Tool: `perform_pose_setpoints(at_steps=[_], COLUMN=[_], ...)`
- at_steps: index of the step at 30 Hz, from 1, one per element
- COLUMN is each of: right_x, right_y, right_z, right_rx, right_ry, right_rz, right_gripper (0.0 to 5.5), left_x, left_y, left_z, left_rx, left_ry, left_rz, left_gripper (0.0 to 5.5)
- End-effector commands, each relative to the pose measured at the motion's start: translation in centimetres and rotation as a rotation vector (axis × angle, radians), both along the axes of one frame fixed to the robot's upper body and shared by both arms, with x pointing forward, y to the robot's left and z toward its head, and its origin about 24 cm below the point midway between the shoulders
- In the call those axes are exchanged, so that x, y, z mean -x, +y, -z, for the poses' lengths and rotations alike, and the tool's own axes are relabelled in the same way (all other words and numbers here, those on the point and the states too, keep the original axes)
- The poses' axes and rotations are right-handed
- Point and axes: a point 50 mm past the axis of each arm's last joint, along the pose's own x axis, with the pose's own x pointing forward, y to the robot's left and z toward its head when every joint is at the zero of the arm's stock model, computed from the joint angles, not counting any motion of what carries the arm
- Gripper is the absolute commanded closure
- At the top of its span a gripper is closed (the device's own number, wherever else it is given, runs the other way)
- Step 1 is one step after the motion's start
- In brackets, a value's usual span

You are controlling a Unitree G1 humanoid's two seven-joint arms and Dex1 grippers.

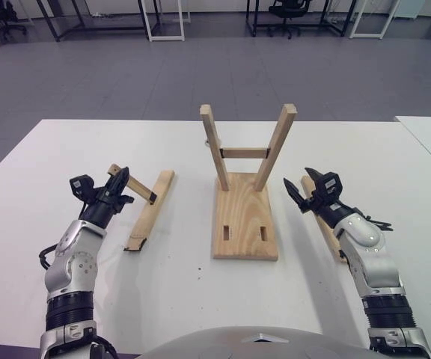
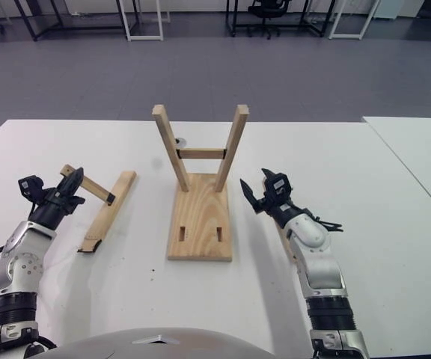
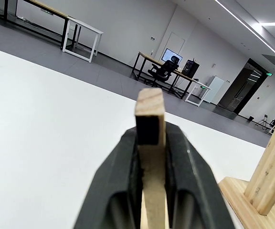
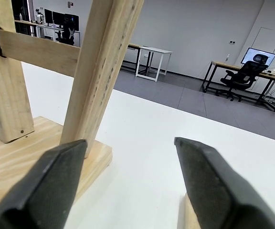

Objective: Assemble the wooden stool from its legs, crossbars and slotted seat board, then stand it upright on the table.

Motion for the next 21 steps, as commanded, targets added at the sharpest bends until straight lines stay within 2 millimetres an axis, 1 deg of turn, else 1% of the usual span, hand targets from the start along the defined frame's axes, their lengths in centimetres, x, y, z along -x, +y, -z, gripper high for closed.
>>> perform_pose_setpoints(at_steps=[1,3,6,9,15,19,21], right_x=[0.1,0.0,0.0,-0.2,-0.4,-0.5,-0.5], right_y=[-0.6,-0.5,-0.2,-0.3,-0.4,-0.2,-0.1], right_z=[0.0,0.1,0.2,0.2,0.1,0.4,0.4], right_rx=[0.021,0.031,0.035,0.045,0.050,0.056,0.071], right_ry=[-0.001,-0.001,-0.002,-0.010,-0.021,-0.017,-0.021], right_rz=[0.013,0.007,-0.004,0.000,0.005,-0.003,-0.009], right_gripper=[2.09,2.09,2.09,2.09,2.09,2.09,2.09], left_x=[0.3,0.9,1.7,1.9,2.2,2.9,3.3], left_y=[0.1,0.3,0.2,-0.2,0.1,0.1,-0.3], left_z=[0.9,0.9,0.2,-1.2,-1.9,-0.6,0.7], left_rx=[-0.055,-0.079,-0.083,-0.046,-0.042,-0.066,-0.146], left_ry=[0.072,0.105,0.126,0.127,0.139,0.189,0.248], left_rz=[-0.004,-0.019,-0.031,-0.030,-0.044,-0.054,-0.040], left_gripper=[5.09,5.09,5.09,5.09,5.09,5.09,5.09])
